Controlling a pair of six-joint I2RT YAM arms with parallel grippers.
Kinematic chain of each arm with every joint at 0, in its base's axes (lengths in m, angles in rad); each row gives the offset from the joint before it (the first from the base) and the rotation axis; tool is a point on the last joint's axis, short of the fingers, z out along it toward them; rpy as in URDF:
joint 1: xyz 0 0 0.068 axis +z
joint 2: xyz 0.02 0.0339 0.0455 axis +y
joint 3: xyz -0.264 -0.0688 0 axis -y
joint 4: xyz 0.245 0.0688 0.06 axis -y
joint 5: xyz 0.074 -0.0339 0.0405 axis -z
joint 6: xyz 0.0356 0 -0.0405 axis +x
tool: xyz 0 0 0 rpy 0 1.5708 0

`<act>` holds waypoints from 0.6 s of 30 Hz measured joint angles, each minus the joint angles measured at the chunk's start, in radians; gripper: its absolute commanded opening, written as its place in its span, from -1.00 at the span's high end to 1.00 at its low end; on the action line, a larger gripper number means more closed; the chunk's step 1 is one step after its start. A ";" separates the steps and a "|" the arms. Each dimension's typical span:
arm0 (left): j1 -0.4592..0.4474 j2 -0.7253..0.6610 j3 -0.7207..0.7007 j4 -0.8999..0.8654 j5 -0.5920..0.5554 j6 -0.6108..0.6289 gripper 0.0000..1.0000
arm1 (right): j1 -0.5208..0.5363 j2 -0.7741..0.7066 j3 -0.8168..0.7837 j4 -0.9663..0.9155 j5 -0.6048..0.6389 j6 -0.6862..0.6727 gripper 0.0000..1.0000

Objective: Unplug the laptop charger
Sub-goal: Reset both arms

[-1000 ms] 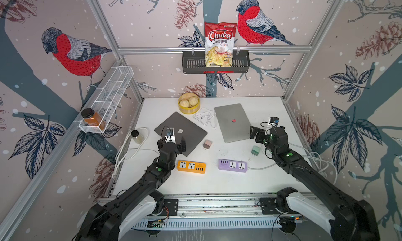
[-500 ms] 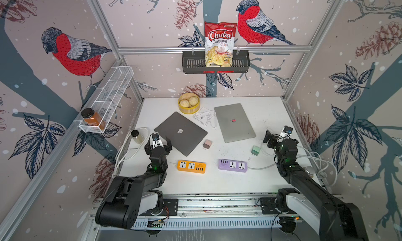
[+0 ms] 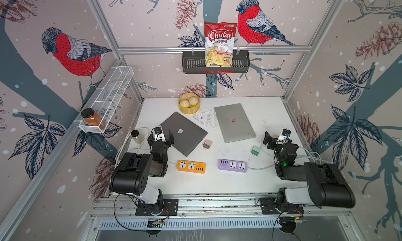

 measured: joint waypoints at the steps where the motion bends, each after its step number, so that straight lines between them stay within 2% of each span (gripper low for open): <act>1: 0.000 0.006 -0.004 0.013 0.000 0.000 -0.93 | 0.005 0.043 0.009 0.017 -0.005 -0.008 -1.00; 3: 0.000 0.006 -0.008 0.013 -0.002 0.000 -0.93 | 0.006 0.040 0.050 -0.031 -0.021 -0.026 -0.99; 5: 0.000 0.009 -0.008 0.026 0.000 0.000 -0.93 | 0.000 0.056 0.049 0.062 -0.026 -0.026 -0.99; 10: 0.000 0.010 -0.011 0.028 0.000 0.000 -0.93 | 0.004 0.051 0.061 0.048 -0.026 -0.028 -0.99; 18: 0.000 0.011 -0.011 0.028 0.000 0.001 -0.93 | 0.050 0.067 0.048 0.077 0.095 -0.029 -0.99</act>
